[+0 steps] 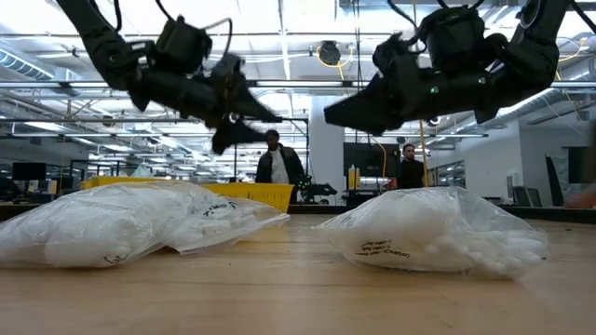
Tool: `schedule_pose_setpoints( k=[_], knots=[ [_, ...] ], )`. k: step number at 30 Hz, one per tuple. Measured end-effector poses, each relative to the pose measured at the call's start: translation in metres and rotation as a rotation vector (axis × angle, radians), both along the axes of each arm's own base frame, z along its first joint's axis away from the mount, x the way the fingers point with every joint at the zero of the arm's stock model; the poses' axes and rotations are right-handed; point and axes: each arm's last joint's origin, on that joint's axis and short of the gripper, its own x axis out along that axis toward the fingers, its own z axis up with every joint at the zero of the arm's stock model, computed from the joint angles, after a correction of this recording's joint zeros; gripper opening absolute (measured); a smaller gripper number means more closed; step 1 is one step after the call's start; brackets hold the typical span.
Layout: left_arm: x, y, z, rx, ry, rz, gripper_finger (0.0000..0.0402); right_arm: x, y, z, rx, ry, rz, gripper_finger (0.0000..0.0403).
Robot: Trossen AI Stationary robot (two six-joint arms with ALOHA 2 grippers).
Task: Pick & Place Travel size toiletries
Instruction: Adjust the middle right yellow bin
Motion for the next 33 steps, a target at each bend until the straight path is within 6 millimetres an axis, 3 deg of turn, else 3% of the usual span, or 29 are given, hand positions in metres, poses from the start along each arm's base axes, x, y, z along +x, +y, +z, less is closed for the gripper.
schedule_pose_setpoints(
  k=[7,11,17,24,33],
  knots=[
    [-0.007,-0.009,0.042,0.197,-0.124,0.07,0.0234,-0.001,-0.018,-0.011,-0.036,0.093,-0.411,0.0171],
    [-0.019,-0.018,0.069,0.307,-0.204,0.121,0.0234,0.011,-0.044,-0.022,-0.002,0.211,-0.453,0.0171],
    [-0.035,-0.037,0.092,0.367,-0.247,0.13,0.0234,0.041,-0.091,-0.042,0.019,0.332,-0.491,0.0171],
    [-0.048,-0.049,0.1,0.378,-0.219,0.147,0.0234,0.074,-0.133,-0.063,0.054,0.357,-0.463,0.0171],
    [-0.048,-0.05,0.096,0.378,-0.174,0.16,0.0234,0.079,-0.136,-0.063,-0.02,0.358,-0.451,0.0171]
  ],
)
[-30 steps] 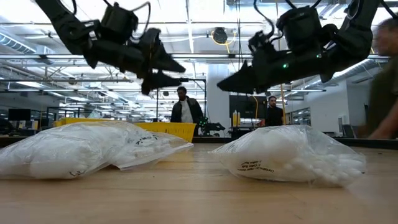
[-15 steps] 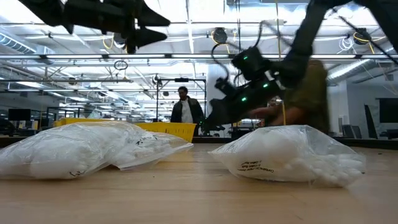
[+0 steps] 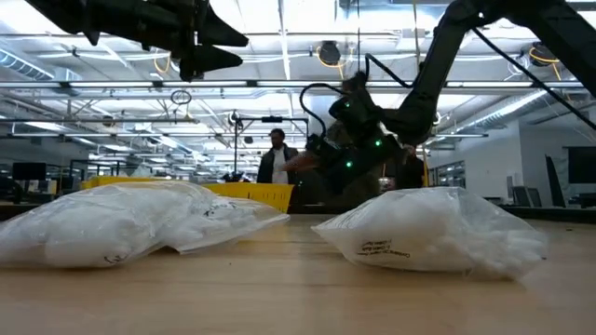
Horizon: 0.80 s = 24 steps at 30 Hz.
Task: Pick & Place Travel size toiletries
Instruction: Adjust the middle right yellow bin
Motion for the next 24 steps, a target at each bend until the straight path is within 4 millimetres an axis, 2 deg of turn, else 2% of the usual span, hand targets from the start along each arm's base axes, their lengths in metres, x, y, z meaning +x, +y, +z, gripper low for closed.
schedule_pose_setpoints(
  k=[8,15,24],
  knots=[
    [0.0,0.001,-0.001,0.0,0.015,0.025,0.0234,0.002,0.015,0.011,0.033,0.027,0.168,0.0165],
    [0.0,0.001,-0.001,0.0,0.015,0.029,0.0234,0.012,0.034,0.019,-0.009,-0.05,0.297,0.016],
    [0.0,0.001,-0.002,-0.001,0.016,0.029,0.0234,0.016,0.043,0.023,-0.032,-0.082,0.327,0.016]
  ],
)
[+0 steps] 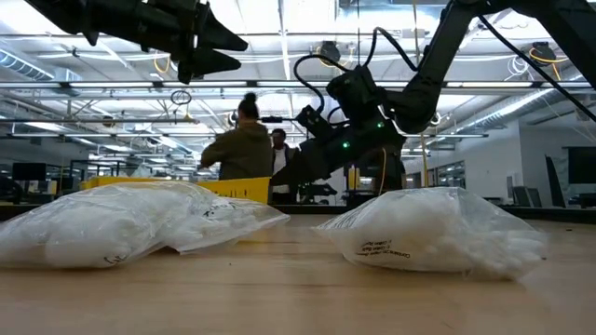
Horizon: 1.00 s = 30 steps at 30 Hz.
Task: Pick & Place Travel size toiletries
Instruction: Adjust the middle right yellow bin, then put the cotton pack into the bottom yellow bin
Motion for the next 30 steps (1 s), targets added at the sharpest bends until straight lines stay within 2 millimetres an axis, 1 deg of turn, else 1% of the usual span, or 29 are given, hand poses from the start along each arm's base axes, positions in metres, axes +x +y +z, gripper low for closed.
schedule_pose_setpoints(
  k=[2,3,5,7,11,12,14,16,18,20,23,26,28,30],
  knots=[
    [0.0,0.0,-0.001,-0.001,0.009,0.0,0.0234,-0.001,0.0,0.0,0.005,0.014,0.0,0.016],
    [0.0,0.0,-0.001,-0.002,0.016,0.0,0.0234,-0.002,0.003,0.005,0.016,0.024,0.003,0.016],
    [0.0,0.0,-0.003,-0.005,0.026,0.0,0.0234,-0.005,0.011,0.019,0.021,0.037,0.019,0.016],
    [0.0,0.0,-0.003,-0.005,0.033,0.001,0.0234,-0.007,0.024,0.036,-0.001,0.054,0.062,0.016],
    [-0.001,0.0,-0.004,-0.004,0.038,0.015,0.0234,-0.018,0.061,0.064,0.0,0.138,0.126,0.016],
    [-0.001,0.0,-0.004,-0.005,0.043,0.016,0.0234,-0.021,0.074,0.071,0.006,0.158,0.141,0.016],
    [-0.001,0.0,-0.006,-0.009,0.057,0.018,0.0234,-0.029,0.103,0.079,0.031,0.217,0.173,0.0161],
    [-0.001,0.0,-0.007,-0.01,0.07,0.025,0.0234,-0.035,0.136,0.079,0.042,0.275,0.212,0.0165],
    [-0.001,0.001,-0.007,-0.016,0.075,0.035,0.0234,-0.042,0.168,0.074,0.021,0.337,0.243,0.0174],
    [-0.001,0.001,-0.009,-0.019,0.08,0.052,0.0234,-0.049,0.199,0.073,-0.009,0.349,0.264,0.0188],
    [0.001,0.002,-0.012,-0.026,0.094,0.071,0.0234,-0.057,0.237,0.066,-0.025,0.351,0.286,0.0217],
    [0.003,0.003,-0.014,-0.044,0.094,0.087,0.0234,-0.065,0.261,0.055,0.0,0.38,0.308,0.0245],
    [0.005,0.003,-0.017,-0.045,0.112,0.1,0.0234,-0.066,0.271,0.049,0.053,0.386,0.3,0.0257],
    [0.007,0.004,-0.021,-0.061,0.122,0.105,0.0234,-0.067,0.279,0.038,0.098,0.412,0.281,0.0262]
  ],
)
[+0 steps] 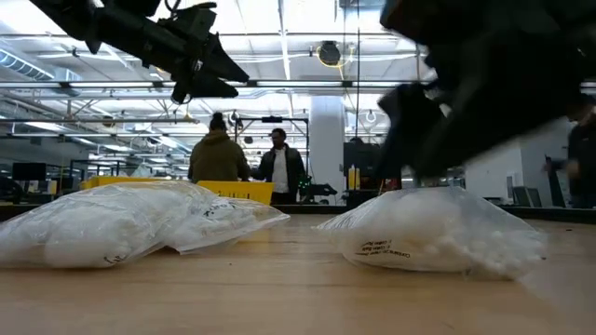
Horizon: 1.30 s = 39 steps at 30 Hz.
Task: Pick & Place Travel size toiletries
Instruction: Put the cotton pack into the bottom yellow bin
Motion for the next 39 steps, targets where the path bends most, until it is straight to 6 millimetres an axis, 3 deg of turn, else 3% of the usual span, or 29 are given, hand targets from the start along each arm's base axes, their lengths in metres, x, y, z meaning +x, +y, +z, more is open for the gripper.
schedule_pose_setpoints(
  k=[3,10,23,35,39],
  knots=[
    [0.003,0.001,-0.004,-0.04,0.001,0.011,0.0234,0.0,0.008,-0.015,0.046,0.036,-0.017,0.0259],
    [0.011,0.002,-0.01,-0.058,-0.014,0.016,0.0234,0.002,0.015,-0.024,0.155,0.067,0.019,0.0231],
    [0.013,0.002,-0.01,-0.048,-0.022,0.013,0.0234,0.002,-0.02,-0.039,0.087,0.192,-0.036,0.0143],
    [0.013,0.002,-0.011,-0.054,-0.015,0.014,0.0234,0.003,-0.026,-0.028,0.064,0.15,0.059,0.0017],
    [0.013,0.002,-0.011,-0.054,-0.016,0.014,0.0234,0.001,-0.027,-0.02,0.044,0.123,0.083,0.0006]
  ],
)
